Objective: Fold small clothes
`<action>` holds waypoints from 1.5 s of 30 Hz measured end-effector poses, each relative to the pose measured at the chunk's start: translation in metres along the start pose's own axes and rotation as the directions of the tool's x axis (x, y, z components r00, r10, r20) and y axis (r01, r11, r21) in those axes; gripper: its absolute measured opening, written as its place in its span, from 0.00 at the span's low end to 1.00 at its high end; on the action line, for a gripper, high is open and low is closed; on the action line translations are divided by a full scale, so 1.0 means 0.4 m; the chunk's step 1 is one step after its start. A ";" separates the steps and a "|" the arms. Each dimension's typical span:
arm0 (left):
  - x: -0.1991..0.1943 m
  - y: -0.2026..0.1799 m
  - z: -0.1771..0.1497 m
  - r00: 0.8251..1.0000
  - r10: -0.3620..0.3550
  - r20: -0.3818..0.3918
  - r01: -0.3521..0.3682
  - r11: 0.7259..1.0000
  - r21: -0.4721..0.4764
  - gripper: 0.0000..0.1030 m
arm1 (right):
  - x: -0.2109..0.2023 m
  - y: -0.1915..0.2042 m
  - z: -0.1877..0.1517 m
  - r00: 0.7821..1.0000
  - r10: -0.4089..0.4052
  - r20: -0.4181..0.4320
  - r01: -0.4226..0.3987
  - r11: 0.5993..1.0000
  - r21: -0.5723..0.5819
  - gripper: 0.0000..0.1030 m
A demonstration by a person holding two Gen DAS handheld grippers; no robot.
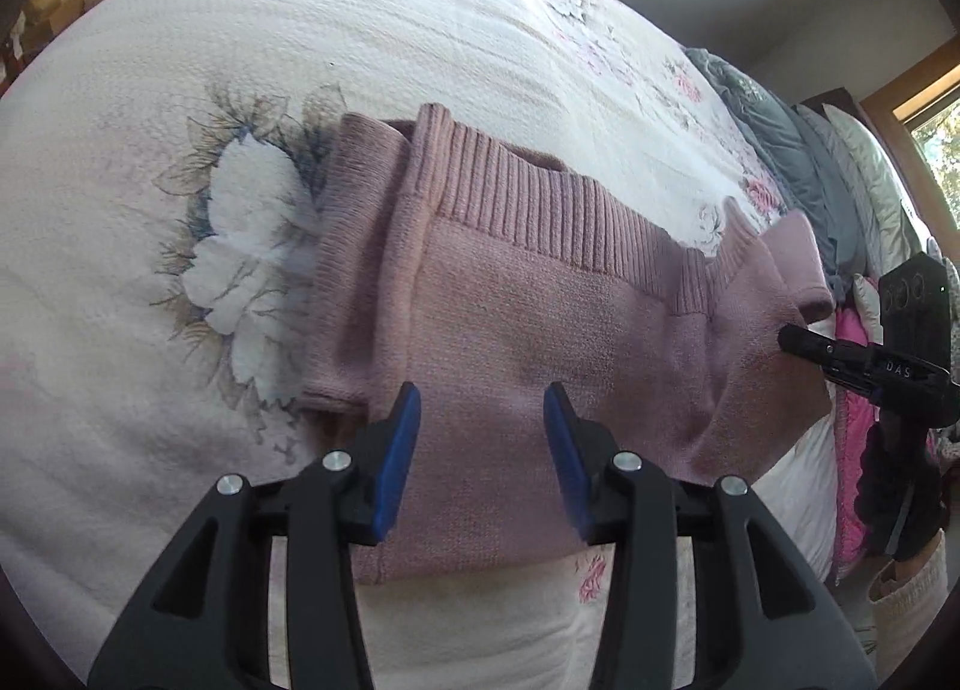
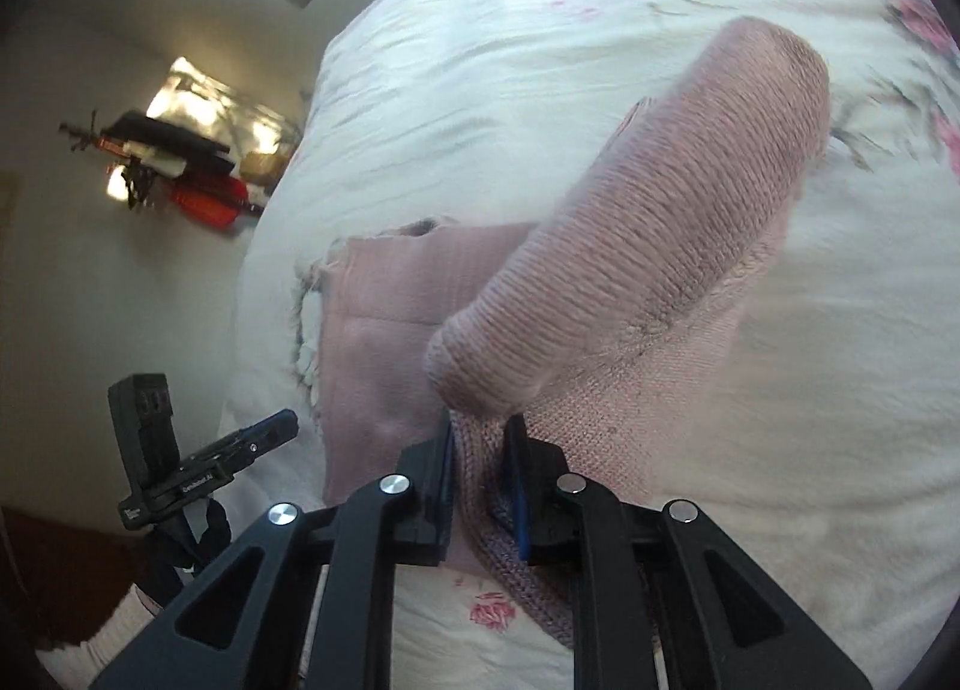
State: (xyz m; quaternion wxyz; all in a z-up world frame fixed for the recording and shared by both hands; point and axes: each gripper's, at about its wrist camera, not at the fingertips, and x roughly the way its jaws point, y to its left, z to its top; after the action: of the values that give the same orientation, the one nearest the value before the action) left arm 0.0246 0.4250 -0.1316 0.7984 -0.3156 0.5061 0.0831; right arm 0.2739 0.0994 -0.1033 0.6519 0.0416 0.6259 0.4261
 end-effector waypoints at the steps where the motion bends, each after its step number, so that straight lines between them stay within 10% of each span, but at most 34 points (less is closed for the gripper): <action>1: -0.016 0.013 0.000 1.000 -0.002 0.011 0.002 1.000 -0.007 0.42 | 0.024 0.045 0.000 1.000 -0.005 -0.020 0.004 0.999 -0.048 0.15; 7: -0.068 0.083 -0.008 0.999 -0.029 0.045 0.032 0.997 -0.070 0.42 | 0.205 0.203 -0.025 0.987 -0.083 -0.138 0.056 0.980 -0.190 0.15; 18: -0.058 0.077 -0.005 0.993 -0.106 0.041 0.111 0.987 -0.116 0.43 | 0.312 0.157 -0.066 0.982 -0.070 -0.178 0.052 0.993 -0.104 0.32; 27: 0.034 -0.008 0.050 0.975 -0.224 -0.002 0.221 0.965 -0.140 0.55 | 0.088 0.176 -0.120 0.998 0.045 -0.054 -0.051 0.992 -0.113 0.48; 45: 0.314 -0.155 0.101 0.952 -0.244 -0.187 0.225 0.967 -0.120 0.54 | -0.042 -0.170 -0.339 0.997 -0.073 -0.025 0.076 0.984 0.158 0.51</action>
State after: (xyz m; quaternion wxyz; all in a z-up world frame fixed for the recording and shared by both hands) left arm 0.1425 0.3765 -0.2020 0.7313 -0.4188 0.5380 -0.0200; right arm 0.1951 -0.0190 -0.1590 0.6560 0.0660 0.6653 0.3504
